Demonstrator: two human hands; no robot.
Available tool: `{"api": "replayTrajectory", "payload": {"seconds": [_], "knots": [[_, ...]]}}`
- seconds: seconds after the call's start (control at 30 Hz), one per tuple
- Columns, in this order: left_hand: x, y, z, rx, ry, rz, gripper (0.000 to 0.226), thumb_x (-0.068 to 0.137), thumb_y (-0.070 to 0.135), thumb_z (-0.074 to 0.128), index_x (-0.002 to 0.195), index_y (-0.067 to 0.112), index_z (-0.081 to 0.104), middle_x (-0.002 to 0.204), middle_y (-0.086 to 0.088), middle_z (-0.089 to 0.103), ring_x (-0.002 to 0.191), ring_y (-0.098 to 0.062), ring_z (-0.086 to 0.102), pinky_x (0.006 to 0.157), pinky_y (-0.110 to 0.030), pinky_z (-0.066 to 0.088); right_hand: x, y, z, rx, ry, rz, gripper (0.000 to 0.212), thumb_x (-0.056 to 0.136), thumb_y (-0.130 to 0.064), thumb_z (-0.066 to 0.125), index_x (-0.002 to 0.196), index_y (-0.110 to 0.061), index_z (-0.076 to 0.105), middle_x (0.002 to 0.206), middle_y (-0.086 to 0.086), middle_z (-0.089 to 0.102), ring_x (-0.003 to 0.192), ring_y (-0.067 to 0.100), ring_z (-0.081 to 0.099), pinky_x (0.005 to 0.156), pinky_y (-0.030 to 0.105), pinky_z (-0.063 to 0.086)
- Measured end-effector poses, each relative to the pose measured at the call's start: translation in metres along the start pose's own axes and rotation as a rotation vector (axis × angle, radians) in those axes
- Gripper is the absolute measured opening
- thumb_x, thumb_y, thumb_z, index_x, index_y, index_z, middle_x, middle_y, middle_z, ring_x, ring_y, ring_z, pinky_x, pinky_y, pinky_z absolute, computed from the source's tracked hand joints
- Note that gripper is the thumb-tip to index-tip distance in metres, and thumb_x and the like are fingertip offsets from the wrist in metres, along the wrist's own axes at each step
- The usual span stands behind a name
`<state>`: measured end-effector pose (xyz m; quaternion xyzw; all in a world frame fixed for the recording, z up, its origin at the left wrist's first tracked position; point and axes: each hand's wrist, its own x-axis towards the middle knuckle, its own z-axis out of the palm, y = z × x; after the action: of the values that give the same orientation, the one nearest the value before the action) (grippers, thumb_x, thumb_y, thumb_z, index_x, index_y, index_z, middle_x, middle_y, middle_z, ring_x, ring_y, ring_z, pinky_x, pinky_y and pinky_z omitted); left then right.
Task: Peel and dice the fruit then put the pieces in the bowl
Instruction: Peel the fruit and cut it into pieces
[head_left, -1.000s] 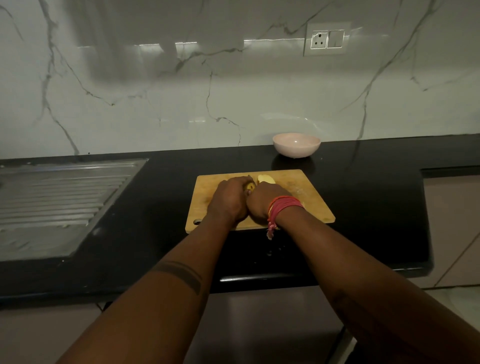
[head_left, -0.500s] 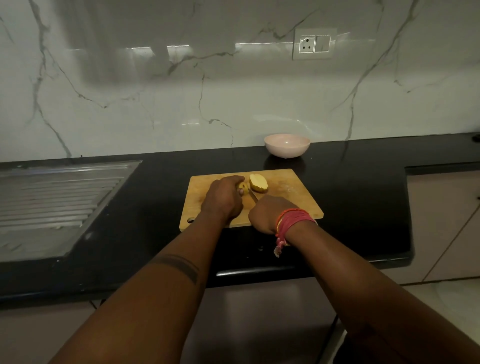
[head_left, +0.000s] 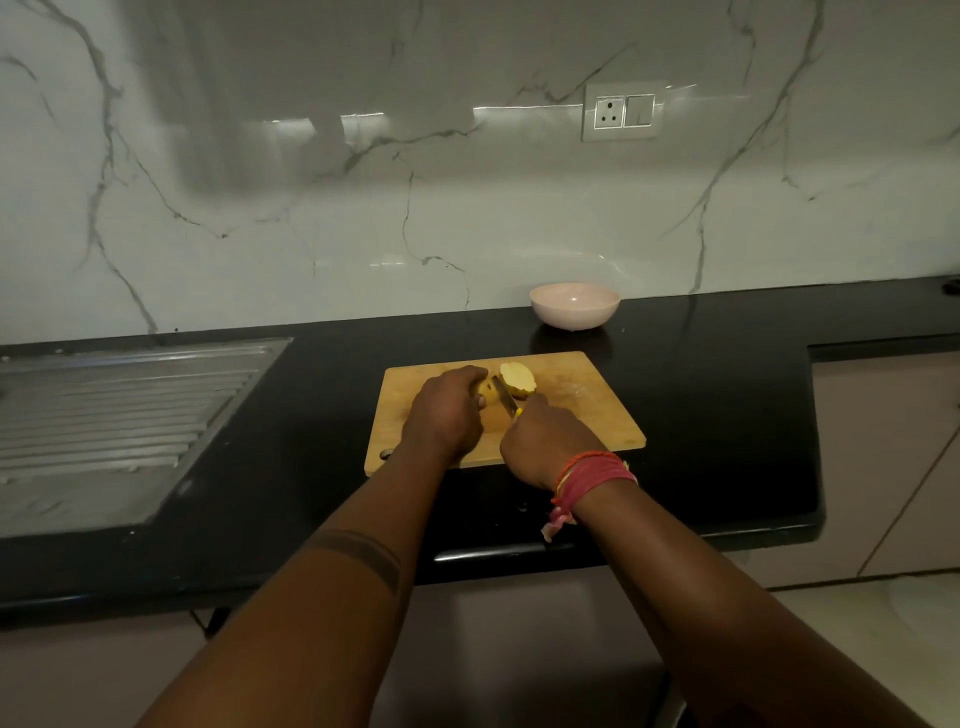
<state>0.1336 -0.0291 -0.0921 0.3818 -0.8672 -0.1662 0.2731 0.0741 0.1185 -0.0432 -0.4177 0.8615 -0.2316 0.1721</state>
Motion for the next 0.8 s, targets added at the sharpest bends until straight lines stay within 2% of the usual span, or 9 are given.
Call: {"api": "replayTrajectory", "payload": {"seconds": [0.07, 0.2, 0.33, 0.43, 0.5, 0.63, 0.7, 0.8], "knots": [[0.0, -0.001, 0.001, 0.009, 0.012, 0.008, 0.046, 0.099, 0.014, 0.062, 0.142, 0.027, 0.055, 0.127, -0.001, 0.067, 0.108, -0.017, 0.062, 0.09, -0.031, 0.049, 0.007, -0.006, 0.002, 0.035, 0.052, -0.006, 0.051, 0.097, -0.021, 0.047, 0.144, -0.005, 0.036, 0.125, 0.015, 0.058, 0.102, 0.027, 0.057, 0.077, 0.034, 0.041], [0.003, -0.003, 0.004, -0.007, 0.018, -0.006, 0.049, 0.098, 0.01, 0.063, 0.143, 0.029, 0.055, 0.124, 0.002, 0.068, 0.092, -0.005, 0.053, 0.081, -0.024, 0.044, 0.018, -0.008, 0.004, -0.017, 0.041, -0.009, 0.045, 0.098, -0.02, 0.05, 0.14, -0.007, 0.04, 0.128, 0.014, 0.057, 0.107, 0.028, 0.057, 0.079, 0.033, 0.042], [0.003, -0.004, 0.004, -0.02, 0.014, -0.009, 0.046, 0.1, 0.014, 0.06, 0.143, 0.029, 0.055, 0.127, 0.001, 0.066, 0.1, -0.008, 0.056, 0.085, -0.027, 0.046, 0.025, -0.006, 0.007, -0.047, 0.049, -0.035, 0.044, 0.098, -0.019, 0.049, 0.139, -0.006, 0.041, 0.125, 0.015, 0.057, 0.096, 0.024, 0.052, 0.078, 0.033, 0.04], [0.002, -0.005, 0.005, -0.021, 0.028, 0.004, 0.046, 0.1, 0.013, 0.06, 0.143, 0.029, 0.055, 0.126, 0.001, 0.067, 0.099, -0.01, 0.057, 0.086, -0.027, 0.047, 0.028, -0.007, 0.009, -0.069, 0.058, -0.052, 0.044, 0.098, -0.02, 0.048, 0.139, -0.006, 0.04, 0.126, 0.016, 0.058, 0.107, 0.028, 0.057, 0.078, 0.033, 0.041], [0.002, -0.004, 0.005, -0.011, 0.04, 0.01, 0.048, 0.1, 0.013, 0.061, 0.144, 0.03, 0.054, 0.127, 0.0, 0.067, 0.103, -0.013, 0.06, 0.085, -0.027, 0.045, 0.031, -0.009, 0.01, -0.086, 0.06, -0.061, 0.043, 0.099, -0.02, 0.047, 0.139, -0.007, 0.04, 0.124, 0.015, 0.059, 0.107, 0.028, 0.058, 0.079, 0.033, 0.042], [0.002, -0.003, 0.004, 0.003, 0.054, 0.021, 0.048, 0.1, 0.014, 0.061, 0.145, 0.029, 0.054, 0.129, -0.001, 0.067, 0.108, -0.018, 0.062, 0.086, -0.027, 0.045, 0.037, -0.013, 0.008, -0.119, 0.051, -0.071, 0.041, 0.1, -0.021, 0.047, 0.139, -0.008, 0.043, 0.119, 0.013, 0.059, 0.091, 0.023, 0.051, 0.077, 0.033, 0.043], [0.002, -0.004, 0.004, 0.008, 0.054, 0.025, 0.047, 0.1, 0.014, 0.061, 0.145, 0.027, 0.054, 0.129, -0.001, 0.067, 0.11, -0.018, 0.061, 0.087, -0.026, 0.044, 0.041, -0.014, 0.008, -0.14, 0.067, -0.083, 0.039, 0.1, -0.022, 0.046, 0.137, -0.008, 0.046, 0.121, 0.013, 0.06, 0.089, 0.022, 0.048, 0.077, 0.033, 0.042], [0.002, -0.004, 0.004, 0.011, 0.049, 0.031, 0.045, 0.1, 0.015, 0.061, 0.143, 0.026, 0.056, 0.131, -0.002, 0.067, 0.116, -0.02, 0.061, 0.096, -0.032, 0.048, 0.049, -0.016, 0.012, -0.173, 0.125, -0.107, 0.033, 0.103, -0.028, 0.045, 0.129, -0.01, 0.053, 0.119, 0.011, 0.062, 0.087, 0.021, 0.05, 0.075, 0.033, 0.043]]}}
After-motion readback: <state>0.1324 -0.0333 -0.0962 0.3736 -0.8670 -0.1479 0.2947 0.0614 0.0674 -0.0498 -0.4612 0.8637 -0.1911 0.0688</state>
